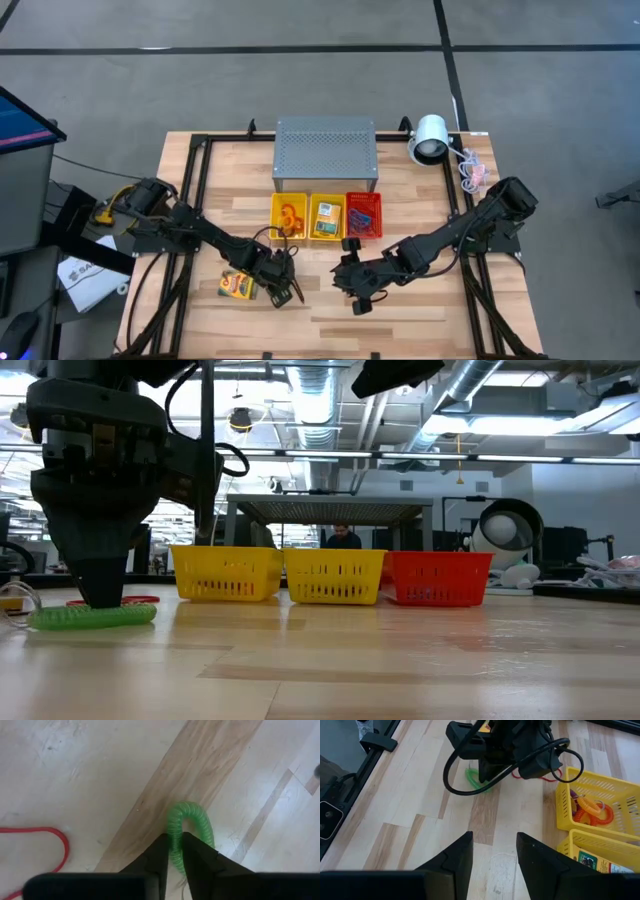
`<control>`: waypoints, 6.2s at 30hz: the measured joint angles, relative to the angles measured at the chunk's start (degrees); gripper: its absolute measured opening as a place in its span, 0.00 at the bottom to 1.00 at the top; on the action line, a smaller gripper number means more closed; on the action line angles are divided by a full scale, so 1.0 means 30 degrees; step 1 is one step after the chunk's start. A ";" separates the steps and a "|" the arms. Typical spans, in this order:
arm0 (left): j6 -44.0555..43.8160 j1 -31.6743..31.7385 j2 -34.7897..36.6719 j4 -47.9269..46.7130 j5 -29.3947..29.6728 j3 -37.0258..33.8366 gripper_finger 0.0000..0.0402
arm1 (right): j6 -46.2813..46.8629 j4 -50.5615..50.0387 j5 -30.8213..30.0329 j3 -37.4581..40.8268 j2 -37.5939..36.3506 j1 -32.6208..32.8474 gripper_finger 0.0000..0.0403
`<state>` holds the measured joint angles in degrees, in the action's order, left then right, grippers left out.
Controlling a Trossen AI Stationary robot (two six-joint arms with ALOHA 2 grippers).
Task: Pick & Place Office Desk Supplies
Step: Put the green spring keychain into the left yellow bin, then put the red rubber band into the red bin
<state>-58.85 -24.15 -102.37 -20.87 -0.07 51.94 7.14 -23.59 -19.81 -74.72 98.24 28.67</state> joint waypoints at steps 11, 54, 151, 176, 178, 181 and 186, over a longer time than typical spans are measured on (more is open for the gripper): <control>0.2980 0.0930 0.0889 -0.0348 -0.0299 -0.0070 0.02 | 0.0205 -0.0053 0.0000 0.0007 0.0000 0.0233 0.35; 1.1490 0.8276 0.5542 -0.2446 0.4649 -0.0058 0.01 | -0.0009 -0.0598 -0.1078 0.0007 0.0000 0.0113 0.35; -0.0053 0.1861 0.9687 -0.5625 0.3043 -0.4146 0.51 | -0.0058 -0.0430 -0.1071 0.0007 0.0005 -0.0082 0.35; 0.0020 0.1810 0.5332 -0.3846 0.1391 -0.4082 0.51 | -0.0051 -0.0467 -0.1064 0.0007 0.0000 -0.0082 0.35; 0.0030 0.1810 0.5159 -0.3881 0.1401 -0.4057 0.51 | -0.0044 -0.0444 -0.1067 0.0007 0.0001 -0.0082 0.35; 0.0030 0.1810 0.5109 -0.3915 0.1409 -0.4051 0.51 | -0.0044 -0.0423 -0.1067 0.0007 0.0004 -0.0082 0.35; 0.0026 0.1850 0.5085 -0.4120 0.1533 -0.4058 0.51 | -0.0044 -0.0416 -0.1067 0.0007 0.0005 -0.0082 0.35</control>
<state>-58.77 -18.60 -87.11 -33.23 4.52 39.77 7.01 -24.84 -23.01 -74.70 98.25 28.42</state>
